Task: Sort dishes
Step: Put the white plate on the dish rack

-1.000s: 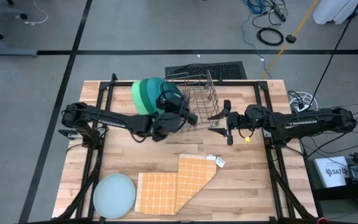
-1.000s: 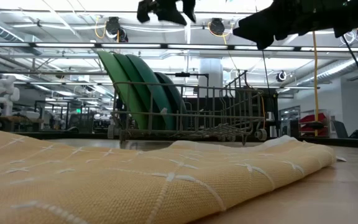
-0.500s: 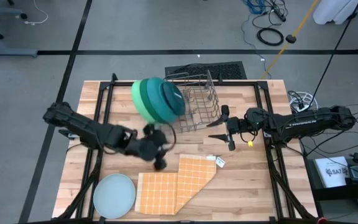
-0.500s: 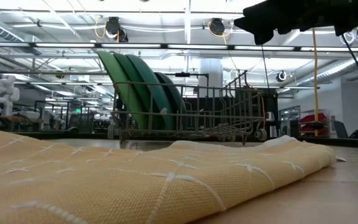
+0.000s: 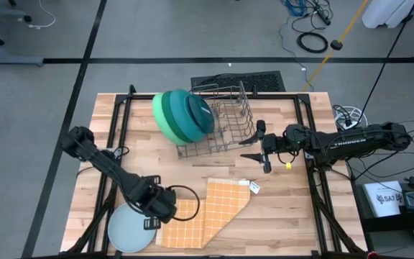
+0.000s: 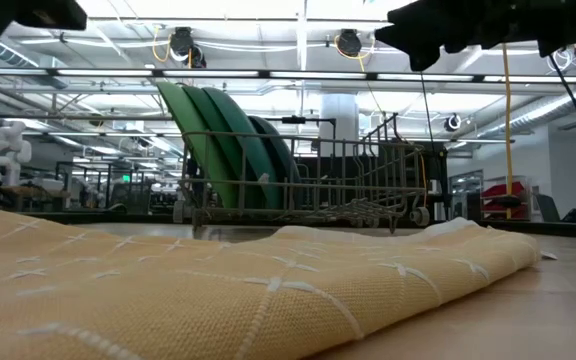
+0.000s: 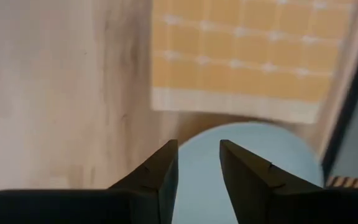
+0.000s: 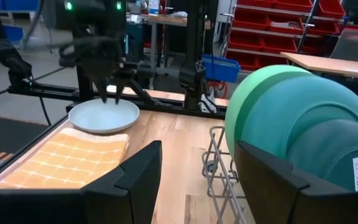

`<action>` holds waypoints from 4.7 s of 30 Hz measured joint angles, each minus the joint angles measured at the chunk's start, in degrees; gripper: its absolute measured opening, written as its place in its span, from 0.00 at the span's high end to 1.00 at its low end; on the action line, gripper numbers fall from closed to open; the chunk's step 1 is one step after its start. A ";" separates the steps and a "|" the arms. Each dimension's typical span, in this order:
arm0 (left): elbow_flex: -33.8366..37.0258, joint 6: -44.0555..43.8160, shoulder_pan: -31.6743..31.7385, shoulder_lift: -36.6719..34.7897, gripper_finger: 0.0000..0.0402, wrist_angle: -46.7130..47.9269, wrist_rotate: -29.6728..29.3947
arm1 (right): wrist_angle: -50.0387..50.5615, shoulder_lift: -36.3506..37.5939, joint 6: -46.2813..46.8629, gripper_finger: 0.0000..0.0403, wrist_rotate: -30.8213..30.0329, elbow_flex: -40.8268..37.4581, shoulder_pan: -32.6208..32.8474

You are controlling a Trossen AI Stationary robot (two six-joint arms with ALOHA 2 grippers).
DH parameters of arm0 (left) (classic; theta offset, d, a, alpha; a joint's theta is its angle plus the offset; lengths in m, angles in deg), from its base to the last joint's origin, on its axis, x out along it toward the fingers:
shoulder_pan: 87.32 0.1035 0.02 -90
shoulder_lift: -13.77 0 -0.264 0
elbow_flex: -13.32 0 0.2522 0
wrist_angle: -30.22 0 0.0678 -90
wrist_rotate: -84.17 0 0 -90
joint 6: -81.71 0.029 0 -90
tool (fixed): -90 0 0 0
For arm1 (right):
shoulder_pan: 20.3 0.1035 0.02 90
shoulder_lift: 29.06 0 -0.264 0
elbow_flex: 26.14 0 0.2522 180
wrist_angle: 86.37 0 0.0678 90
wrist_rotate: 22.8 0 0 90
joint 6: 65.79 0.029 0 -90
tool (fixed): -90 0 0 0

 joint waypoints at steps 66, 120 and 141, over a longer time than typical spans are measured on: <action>9.04 25.22 1.70 10.74 0.98 -2.15 4.75 | 0.69 0.00 1.07 0.52 0.18 0.00 0.00; -14.12 76.56 34.42 -4.40 0.98 -52.45 -40.32 | -4.72 0.14 0.68 0.51 -15.03 0.04 3.45; -14.10 72.66 39.21 -3.97 0.98 -52.78 -40.05 | -6.89 0.09 3.60 0.38 -22.32 0.04 3.39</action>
